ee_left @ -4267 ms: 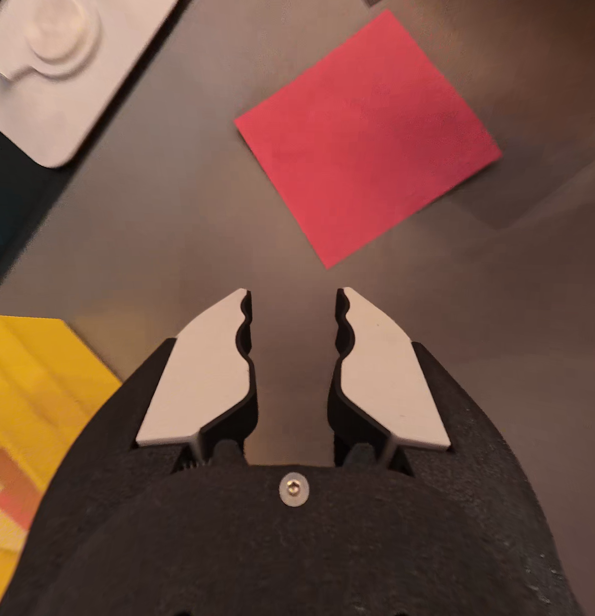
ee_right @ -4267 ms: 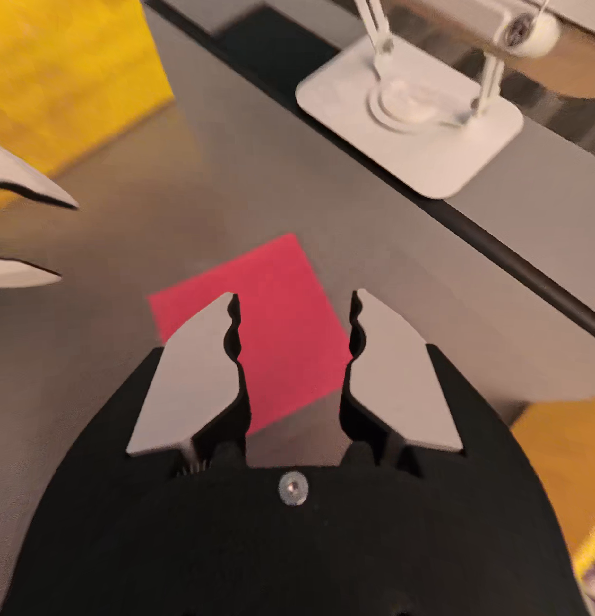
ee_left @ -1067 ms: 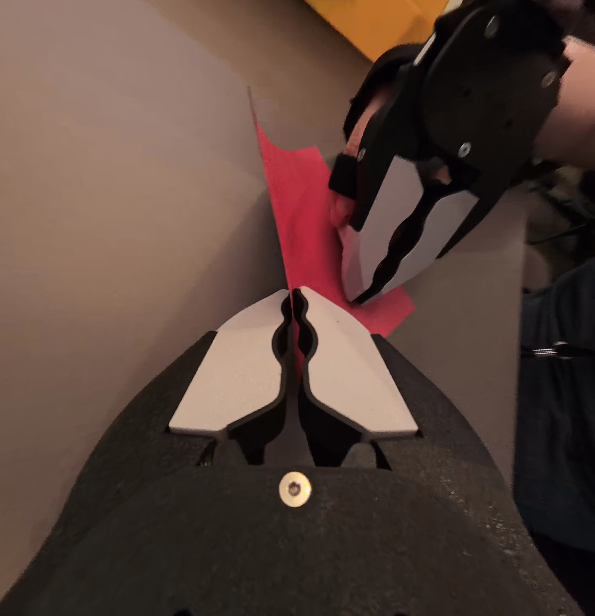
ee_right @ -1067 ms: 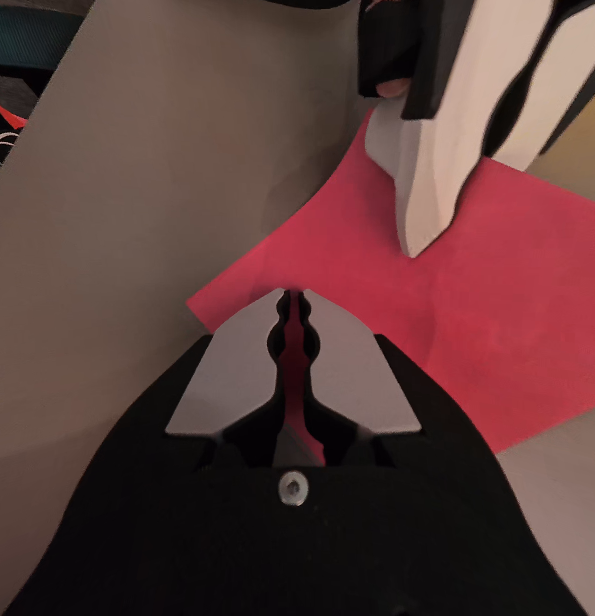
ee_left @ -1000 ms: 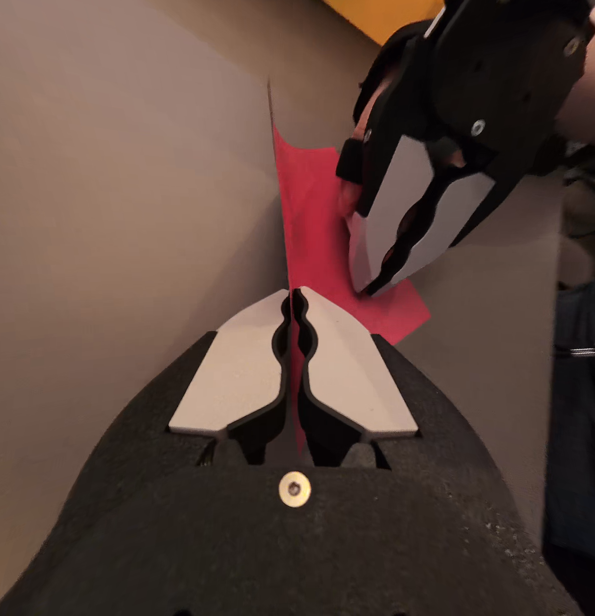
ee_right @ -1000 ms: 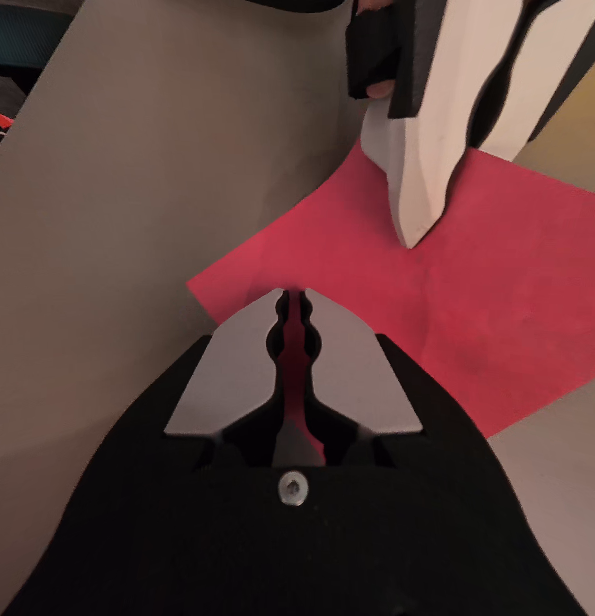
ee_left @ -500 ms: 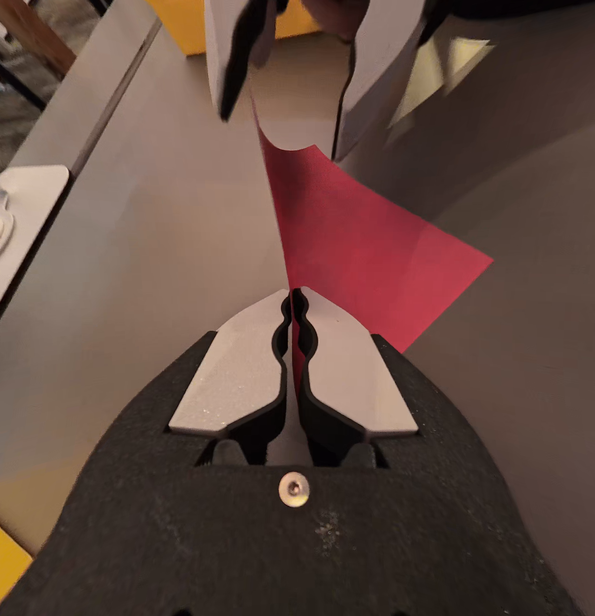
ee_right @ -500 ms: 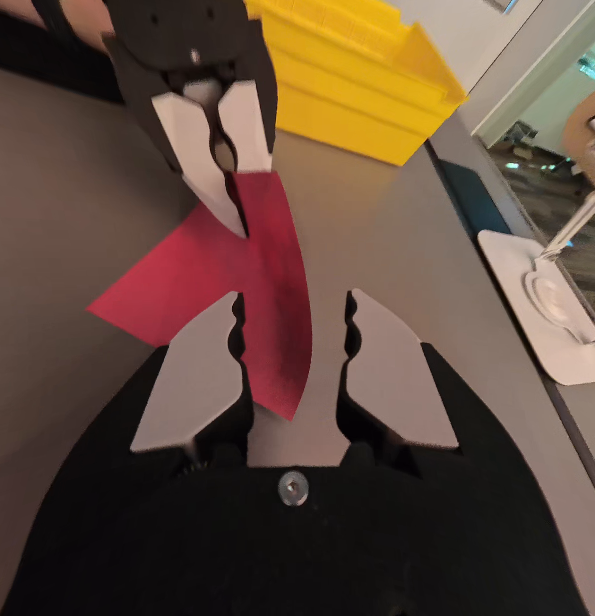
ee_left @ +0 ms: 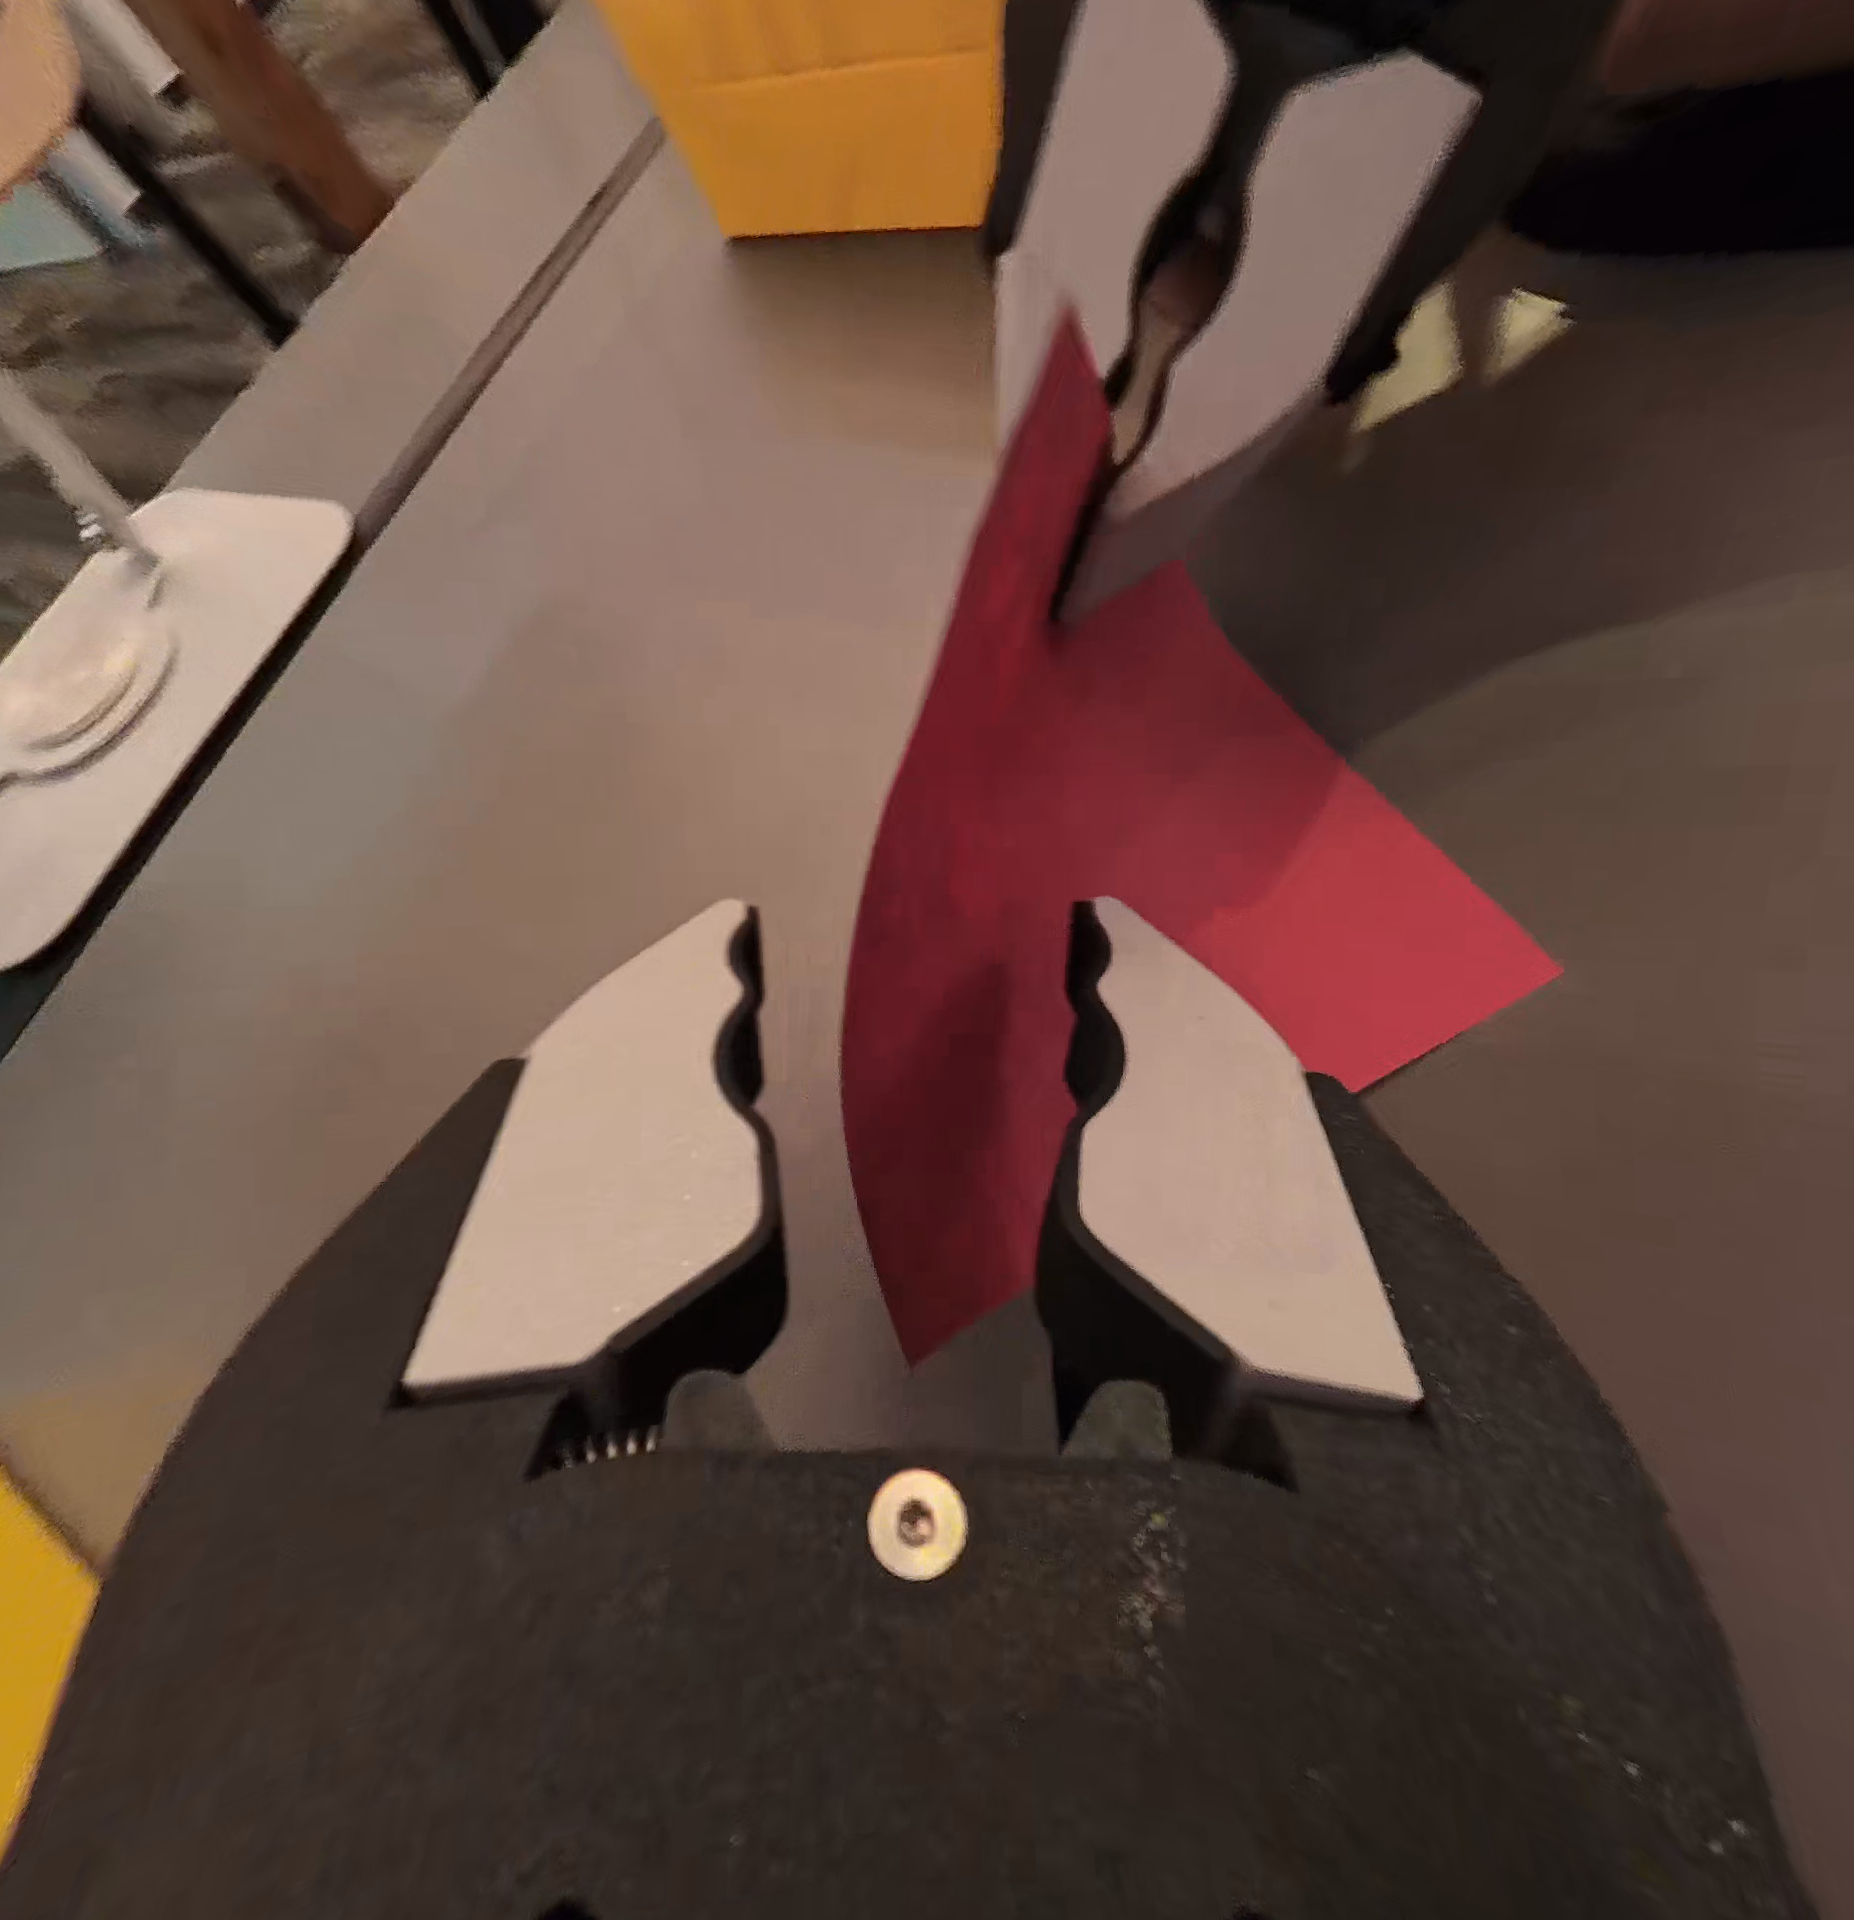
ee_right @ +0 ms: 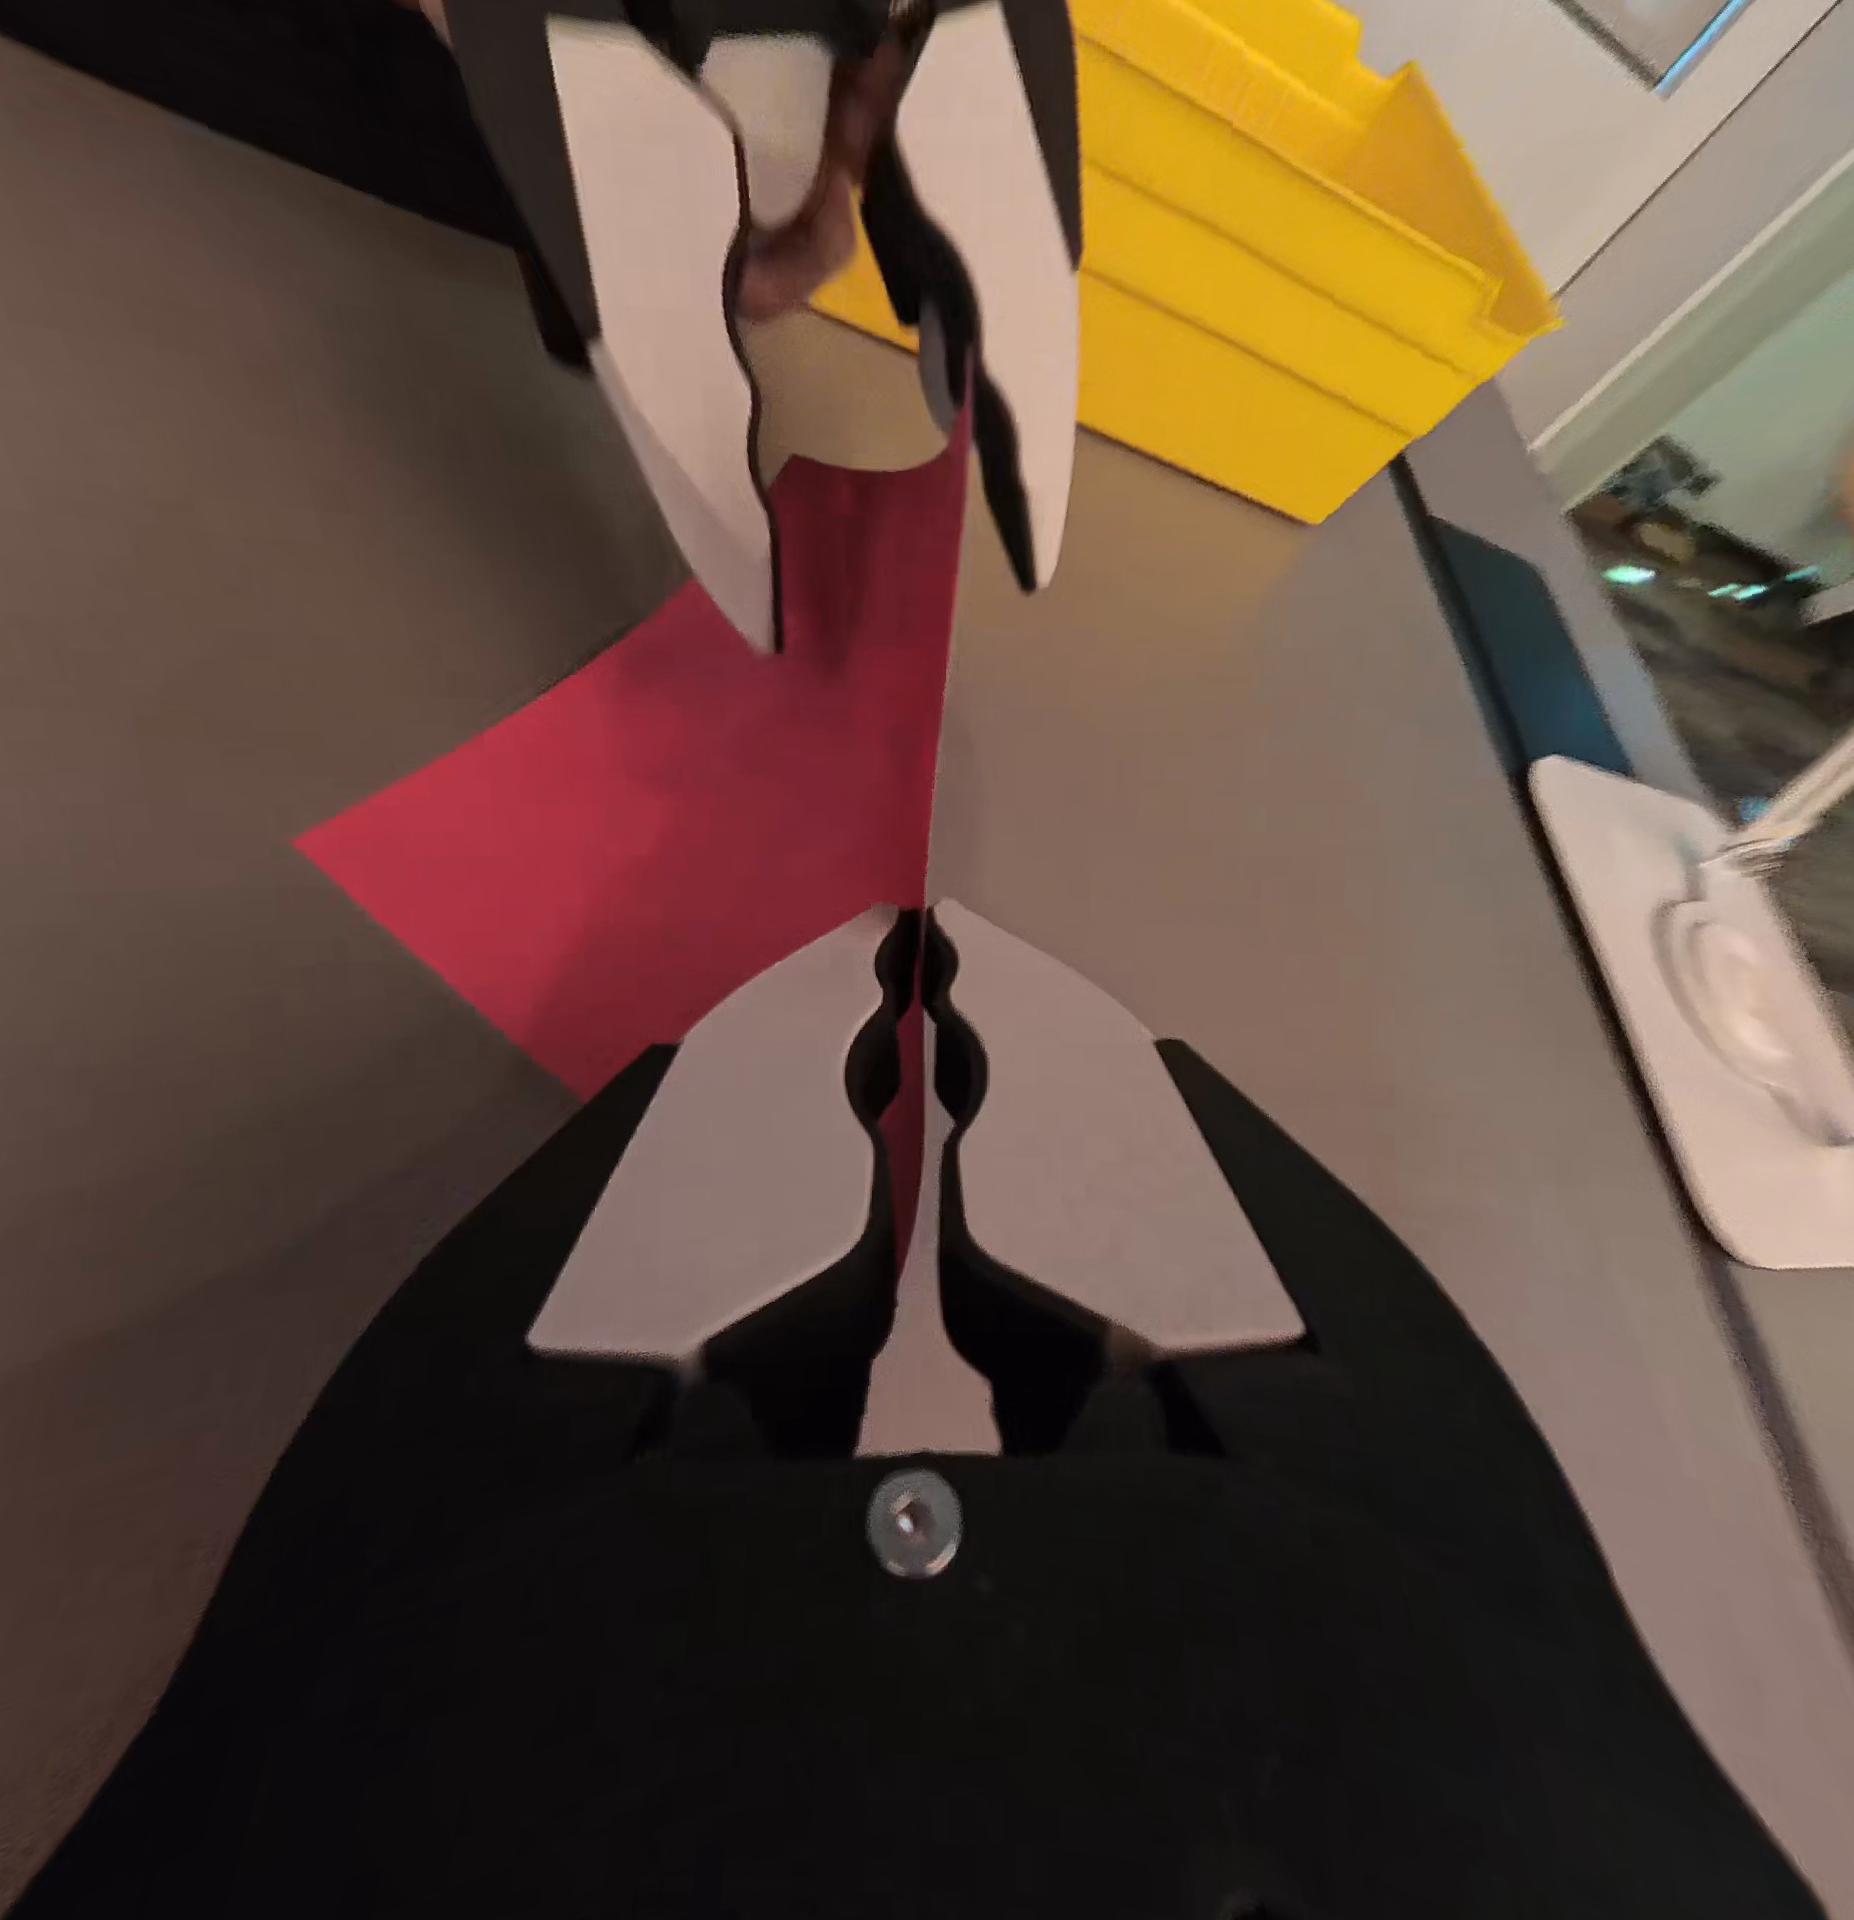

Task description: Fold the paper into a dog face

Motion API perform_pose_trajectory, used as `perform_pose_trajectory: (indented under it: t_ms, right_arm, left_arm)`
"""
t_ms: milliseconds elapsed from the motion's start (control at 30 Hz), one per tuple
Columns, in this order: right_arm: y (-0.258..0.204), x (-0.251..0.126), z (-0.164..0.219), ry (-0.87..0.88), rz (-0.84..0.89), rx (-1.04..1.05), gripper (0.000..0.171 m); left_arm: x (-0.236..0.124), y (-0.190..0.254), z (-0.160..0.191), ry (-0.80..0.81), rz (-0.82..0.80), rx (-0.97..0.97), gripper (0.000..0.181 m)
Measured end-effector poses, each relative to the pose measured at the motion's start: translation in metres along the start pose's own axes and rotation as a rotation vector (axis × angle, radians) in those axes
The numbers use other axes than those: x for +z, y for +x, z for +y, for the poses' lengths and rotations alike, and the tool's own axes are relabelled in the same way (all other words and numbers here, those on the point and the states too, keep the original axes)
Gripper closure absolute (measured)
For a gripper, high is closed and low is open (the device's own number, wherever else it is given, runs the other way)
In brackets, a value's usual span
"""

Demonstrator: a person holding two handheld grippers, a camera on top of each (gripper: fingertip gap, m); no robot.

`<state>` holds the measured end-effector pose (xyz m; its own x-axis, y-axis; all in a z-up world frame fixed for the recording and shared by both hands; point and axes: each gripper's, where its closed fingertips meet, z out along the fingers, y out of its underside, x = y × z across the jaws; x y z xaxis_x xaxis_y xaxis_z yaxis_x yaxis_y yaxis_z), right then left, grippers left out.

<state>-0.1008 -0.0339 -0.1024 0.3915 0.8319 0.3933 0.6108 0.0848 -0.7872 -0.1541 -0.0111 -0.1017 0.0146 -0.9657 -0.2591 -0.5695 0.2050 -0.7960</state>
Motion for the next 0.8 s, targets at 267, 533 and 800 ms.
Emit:
perform_pose_trajectory:
  t_ms: [267, 533, 800]
  right_arm:
    - [-0.005, 0.010, 0.012, -0.122, 0.095, -0.275, 0.169]
    - [0.008, 0.011, 0.012, -0.140, 0.182, -0.231, 0.169]
    - [0.022, 0.009, 0.017, -0.168, 0.259, -0.137, 0.169]
  left_arm:
    - [-0.066, 0.049, -0.011, 0.079, -0.010, -0.188, 0.159]
    - [-0.016, 0.103, 0.007, -0.120, 0.072, -0.202, 0.161]
    - [0.019, 0.059, 0.017, -0.236, -0.014, -0.189, 0.178]
